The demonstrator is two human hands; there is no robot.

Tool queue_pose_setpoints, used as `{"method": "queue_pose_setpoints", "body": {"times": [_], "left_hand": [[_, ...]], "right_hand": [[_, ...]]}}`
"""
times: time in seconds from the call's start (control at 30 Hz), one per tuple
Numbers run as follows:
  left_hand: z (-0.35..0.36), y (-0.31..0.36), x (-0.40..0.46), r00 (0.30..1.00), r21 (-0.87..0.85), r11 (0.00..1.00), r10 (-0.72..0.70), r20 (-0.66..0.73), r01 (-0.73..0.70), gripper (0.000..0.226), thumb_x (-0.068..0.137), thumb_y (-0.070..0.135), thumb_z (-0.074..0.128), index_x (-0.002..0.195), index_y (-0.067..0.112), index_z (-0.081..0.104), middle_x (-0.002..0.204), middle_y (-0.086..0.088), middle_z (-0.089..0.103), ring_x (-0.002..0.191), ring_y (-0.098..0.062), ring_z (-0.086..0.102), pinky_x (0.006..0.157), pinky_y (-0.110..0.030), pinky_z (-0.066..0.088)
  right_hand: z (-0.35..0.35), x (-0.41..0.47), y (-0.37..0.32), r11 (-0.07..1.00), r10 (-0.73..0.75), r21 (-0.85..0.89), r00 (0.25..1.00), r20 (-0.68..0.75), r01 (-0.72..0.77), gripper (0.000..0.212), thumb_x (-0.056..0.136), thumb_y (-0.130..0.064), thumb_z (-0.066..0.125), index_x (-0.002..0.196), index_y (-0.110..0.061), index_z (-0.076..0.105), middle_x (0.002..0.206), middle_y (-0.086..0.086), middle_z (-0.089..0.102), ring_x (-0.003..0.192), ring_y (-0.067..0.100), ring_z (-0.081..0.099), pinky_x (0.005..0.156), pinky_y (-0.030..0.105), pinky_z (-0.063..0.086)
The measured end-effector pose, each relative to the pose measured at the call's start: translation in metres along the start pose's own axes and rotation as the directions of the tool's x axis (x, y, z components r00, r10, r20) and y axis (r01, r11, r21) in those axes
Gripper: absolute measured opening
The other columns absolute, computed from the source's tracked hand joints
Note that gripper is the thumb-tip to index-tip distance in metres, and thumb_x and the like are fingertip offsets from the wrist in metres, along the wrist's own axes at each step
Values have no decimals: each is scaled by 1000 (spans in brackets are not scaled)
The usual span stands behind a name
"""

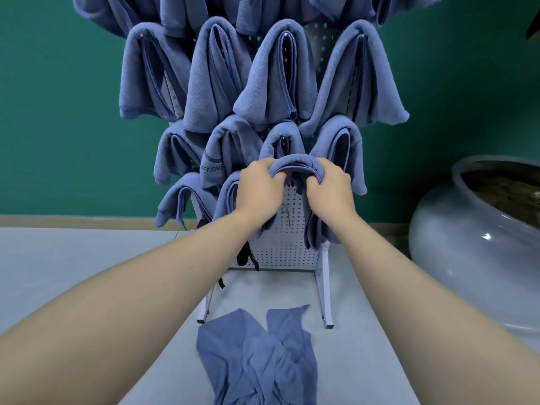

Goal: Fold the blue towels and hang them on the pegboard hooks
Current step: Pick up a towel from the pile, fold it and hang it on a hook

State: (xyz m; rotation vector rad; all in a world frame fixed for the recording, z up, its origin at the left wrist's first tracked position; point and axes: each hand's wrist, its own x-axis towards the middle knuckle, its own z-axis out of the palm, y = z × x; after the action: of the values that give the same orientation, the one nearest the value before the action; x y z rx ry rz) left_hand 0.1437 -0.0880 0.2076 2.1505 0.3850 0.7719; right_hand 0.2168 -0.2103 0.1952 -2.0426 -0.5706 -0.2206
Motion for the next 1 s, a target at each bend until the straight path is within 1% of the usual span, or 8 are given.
{"method": "queue_pose_setpoints", "body": {"times": [0.1, 0.2, 0.33, 0.47, 0.63, 0.8, 0.93, 1.0], "left_hand": [[11, -9, 9, 1000, -12, 1000, 3, -15, -3, 49, 97, 5, 56, 61, 35, 41, 53, 11, 41, 43, -2, 41, 43, -15, 28], [21, -19, 15, 1000, -21, 1000, -1, -32, 0, 44, 96, 3, 53, 65, 32, 43, 56, 12, 43, 43, -1, 41, 44, -14, 29], [35, -33, 21, 997, -24, 1000, -6, -76, 4, 48, 96, 3, 52, 60, 30, 35, 54, 11, 37, 42, -3, 37, 43, -17, 25], [45, -47, 25, 995, -36, 999, -29, -96, 26, 48, 97, 4, 52, 59, 26, 34, 52, 10, 33, 43, -7, 31, 43, -18, 24], [54, -63, 25, 996, -69, 996, -65, -58, 61, 44, 97, 2, 50, 60, 18, 33, 54, 6, 31, 47, -8, 24, 44, -20, 22], [58, -74, 29, 995, -79, 992, -95, -11, 93, 42, 96, 1, 52, 61, 17, 35, 55, 7, 32, 50, -8, 23, 47, -22, 22], [60, -82, 24, 992, -40, 992, -122, 32, 123, 35, 91, -6, 47, 63, 13, 41, 58, 3, 41, 54, -9, 29, 47, -18, 27], [61, -86, 20, 991, -44, 991, -122, 46, 124, 37, 89, -8, 45, 62, 17, 43, 58, 4, 43, 53, -6, 33, 47, -15, 30]], "right_hand": [[13, 9, 11, 999, 30, 31, 999, -22, -29, 27, 96, -5, 43, 95, -25, 60, 85, -4, 61, 70, 3, 51, 54, 11, 35], [25, 12, 20, 999, 32, 45, 998, -50, -30, 34, 95, -6, 43, 109, -25, 67, 95, -2, 67, 79, 13, 58, 71, 28, 47], [39, 16, 28, 998, 4, 70, 996, -84, 2, 37, 93, 3, 43, 113, -15, 69, 95, 5, 68, 87, 23, 59, 78, 37, 51], [54, 19, 36, 994, -19, 102, 993, -119, 31, 37, 89, 7, 41, 106, -13, 68, 88, 1, 65, 83, 22, 56, 72, 32, 44], [69, 18, 47, 995, -15, 93, 995, -98, 24, 51, 86, 3, 41, 123, -21, 67, 108, 1, 69, 103, 23, 61, 88, 41, 54], [70, 22, 48, 996, -2, 94, 996, -95, 11, 54, 87, 6, 42, 129, -16, 67, 117, 5, 69, 111, 24, 59, 97, 36, 49], [71, 20, 52, 1000, -15, -3, 1000, -14, 15, 47, 90, 1, 43, 126, -16, 67, 118, 2, 66, 106, 19, 51, 92, 36, 45], [73, 16, 55, 997, -60, -37, 998, 10, 60, 42, 86, -7, 42, 119, -15, 68, 113, 5, 68, 104, 25, 56, 90, 43, 49]]}}
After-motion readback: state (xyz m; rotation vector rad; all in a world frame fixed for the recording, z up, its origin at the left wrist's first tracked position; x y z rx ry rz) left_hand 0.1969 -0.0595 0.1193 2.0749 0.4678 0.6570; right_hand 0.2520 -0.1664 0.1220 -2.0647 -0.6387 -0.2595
